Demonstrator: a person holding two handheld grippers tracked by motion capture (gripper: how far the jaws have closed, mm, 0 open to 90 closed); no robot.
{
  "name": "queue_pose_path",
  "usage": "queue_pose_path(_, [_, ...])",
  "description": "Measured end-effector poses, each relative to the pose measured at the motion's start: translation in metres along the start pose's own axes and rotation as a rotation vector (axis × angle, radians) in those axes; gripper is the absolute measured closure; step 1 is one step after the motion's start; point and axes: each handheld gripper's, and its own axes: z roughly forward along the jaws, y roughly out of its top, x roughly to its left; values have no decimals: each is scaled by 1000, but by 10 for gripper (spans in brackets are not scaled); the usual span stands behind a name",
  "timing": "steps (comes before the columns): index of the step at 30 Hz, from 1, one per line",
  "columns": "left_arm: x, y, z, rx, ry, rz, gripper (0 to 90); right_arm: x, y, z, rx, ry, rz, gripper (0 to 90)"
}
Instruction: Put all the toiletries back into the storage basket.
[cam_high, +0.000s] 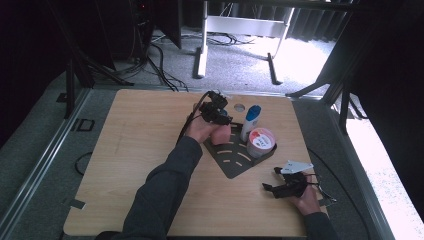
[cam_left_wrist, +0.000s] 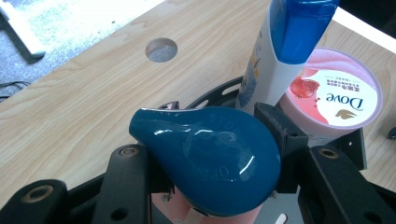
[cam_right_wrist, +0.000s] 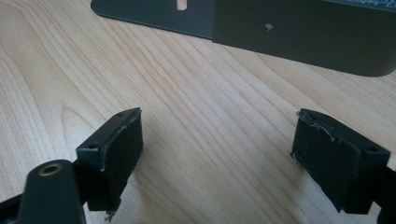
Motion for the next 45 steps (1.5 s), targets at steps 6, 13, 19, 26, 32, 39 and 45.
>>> queue_pose_path(6, [-1,1,3,-2,6,-2,531,0,0,0,0,0,1,160])
queue_pose_path(13, [-1,4,6,-2,16,0,531,0,0,0,0,0,0,160])
queue_pose_path(19, [-3,6,9,-12,14,-4,531,0,0,0,1,0,-1,160])
queue_pose_path(26, [-5,7,17,-4,16,-1,531,0,0,0,0,0,-1,160])
queue_pose_path(32, [-6,7,22,-16,34,-10,531,0,0,0,0,0,-1,160])
queue_pose_path(39, [-7,7,31,-7,38,-21,531,0,0,0,0,0,0,160])
queue_pose_path(45, [-6,6,37,-6,41,-36,531,0,0,0,0,-1,0,160])
